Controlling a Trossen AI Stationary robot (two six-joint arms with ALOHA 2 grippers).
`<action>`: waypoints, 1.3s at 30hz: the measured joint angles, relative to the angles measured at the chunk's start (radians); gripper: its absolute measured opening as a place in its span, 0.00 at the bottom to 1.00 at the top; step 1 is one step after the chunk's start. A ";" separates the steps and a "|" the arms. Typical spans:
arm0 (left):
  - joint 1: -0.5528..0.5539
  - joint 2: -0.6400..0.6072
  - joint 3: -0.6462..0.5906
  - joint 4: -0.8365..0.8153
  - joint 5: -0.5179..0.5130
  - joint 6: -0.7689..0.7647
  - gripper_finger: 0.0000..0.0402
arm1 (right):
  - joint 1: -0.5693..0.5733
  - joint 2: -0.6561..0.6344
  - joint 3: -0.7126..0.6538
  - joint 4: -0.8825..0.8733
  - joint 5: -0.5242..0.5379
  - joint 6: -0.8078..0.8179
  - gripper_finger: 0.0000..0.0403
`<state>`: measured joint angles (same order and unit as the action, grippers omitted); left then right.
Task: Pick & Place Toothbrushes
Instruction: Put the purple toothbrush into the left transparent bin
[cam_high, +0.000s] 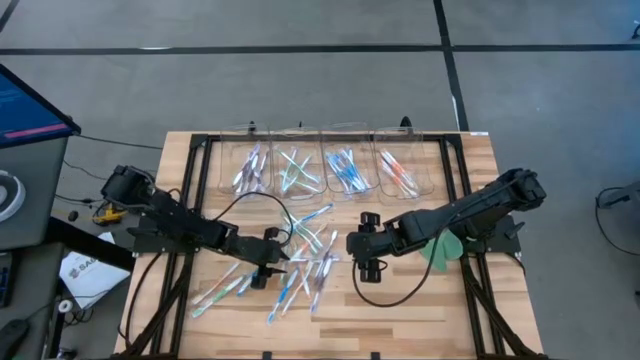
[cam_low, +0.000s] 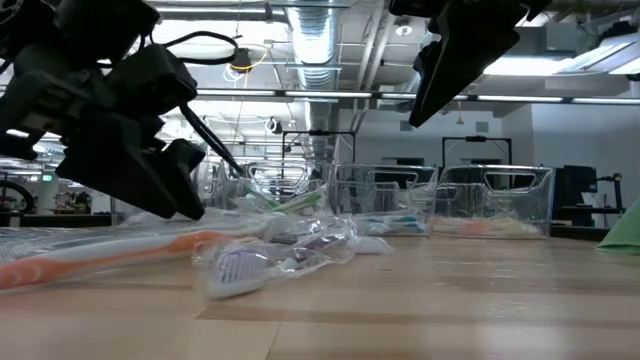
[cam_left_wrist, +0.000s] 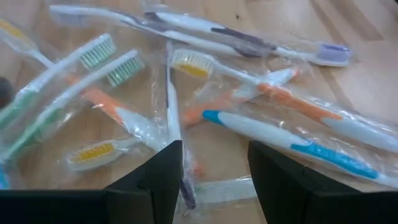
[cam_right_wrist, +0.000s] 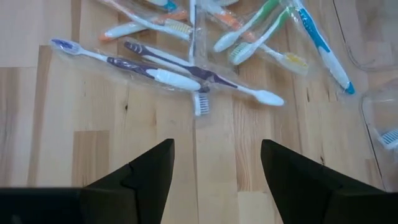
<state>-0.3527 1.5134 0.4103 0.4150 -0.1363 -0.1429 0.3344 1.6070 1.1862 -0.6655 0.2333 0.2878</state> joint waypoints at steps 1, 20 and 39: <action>0.000 -0.003 0.000 0.000 -0.011 0.004 0.44 | 0.000 0.000 0.000 0.000 0.000 0.000 0.58; 0.001 -0.038 0.000 -0.035 -0.111 0.051 0.44 | 0.000 0.000 0.000 0.003 0.000 0.000 0.58; 0.001 -0.002 -0.001 -0.020 -0.138 0.010 0.27 | 0.000 0.000 0.000 0.016 0.000 0.000 0.58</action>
<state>-0.3519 1.5112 0.4095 0.3950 -0.2745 -0.1329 0.3345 1.6066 1.1862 -0.6498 0.2329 0.2882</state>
